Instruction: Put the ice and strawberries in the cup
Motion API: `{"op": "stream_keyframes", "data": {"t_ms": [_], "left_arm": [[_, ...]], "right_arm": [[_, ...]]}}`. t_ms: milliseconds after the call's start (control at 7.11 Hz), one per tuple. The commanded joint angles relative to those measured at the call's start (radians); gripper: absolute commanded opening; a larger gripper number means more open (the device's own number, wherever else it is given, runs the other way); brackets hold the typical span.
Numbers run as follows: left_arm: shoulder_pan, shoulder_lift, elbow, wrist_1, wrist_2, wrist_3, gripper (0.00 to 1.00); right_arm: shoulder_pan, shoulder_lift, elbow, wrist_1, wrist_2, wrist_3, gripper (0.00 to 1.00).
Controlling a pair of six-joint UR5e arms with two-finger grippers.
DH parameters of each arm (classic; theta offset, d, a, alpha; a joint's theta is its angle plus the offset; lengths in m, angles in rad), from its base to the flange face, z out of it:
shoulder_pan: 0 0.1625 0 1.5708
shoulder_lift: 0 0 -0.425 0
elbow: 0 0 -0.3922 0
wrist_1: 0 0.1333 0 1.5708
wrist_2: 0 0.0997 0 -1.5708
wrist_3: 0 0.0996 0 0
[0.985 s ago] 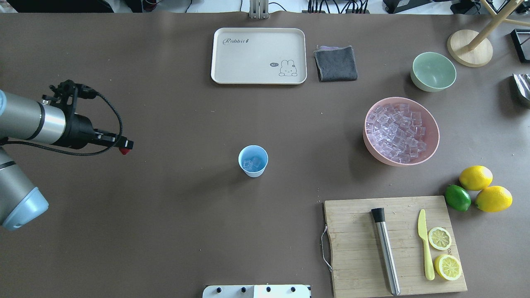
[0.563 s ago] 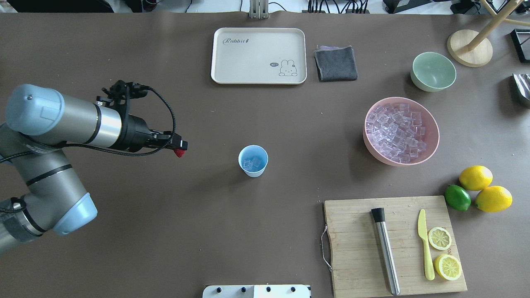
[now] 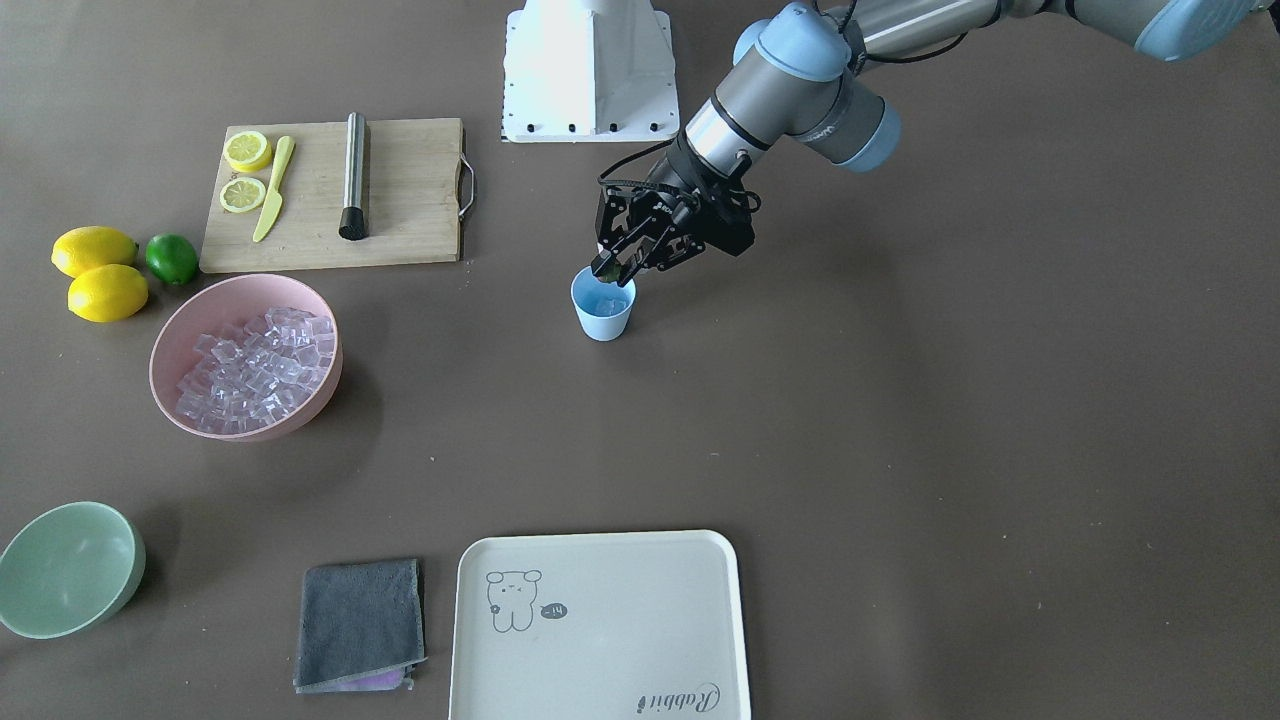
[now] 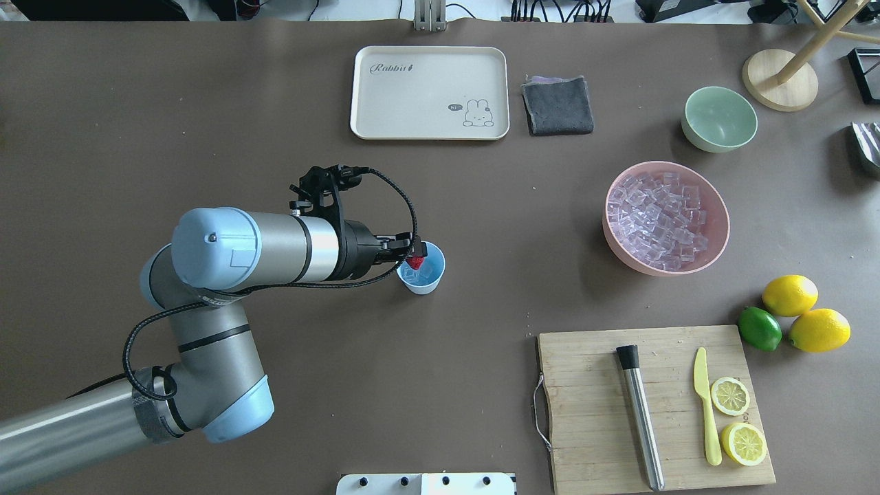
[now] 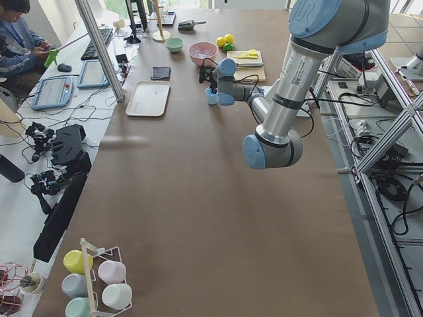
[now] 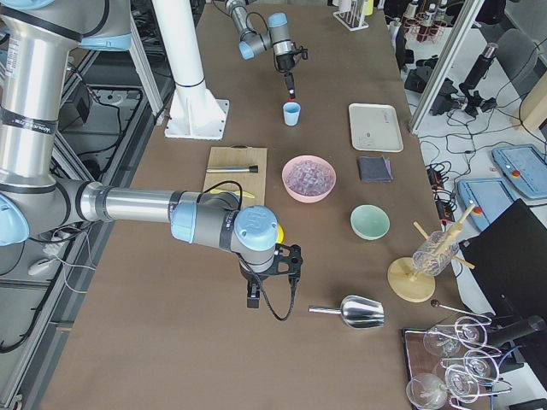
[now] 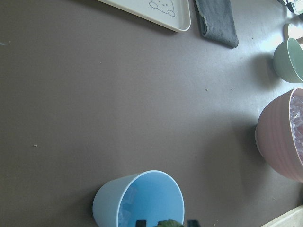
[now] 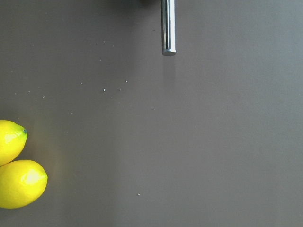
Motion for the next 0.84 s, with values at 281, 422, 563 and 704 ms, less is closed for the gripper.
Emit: {"op": "stream_keyframes", "data": {"t_ms": [281, 422, 563, 704], "left_arm": [[-0.001, 0.031, 0.003, -0.001, -0.005, 0.009, 0.98], [-0.007, 0.095, 0.001, -0.001, -0.005, 0.017, 0.98], [-0.031, 0.154, -0.005, 0.002, -0.020, 0.093, 0.98], [-0.115, 0.225, -0.013, 0.011, -0.132, 0.192, 0.98]], "right_arm": [[0.000, -0.004, -0.001, 0.000, -0.002, 0.000, 1.00], [0.000, -0.005, -0.001, 0.000, 0.000, 0.000, 1.00], [0.000, -0.005, -0.001, 0.000, -0.002, 0.000, 1.00], [0.000, -0.007, -0.003, 0.000, -0.002, 0.000, 1.00]]}}
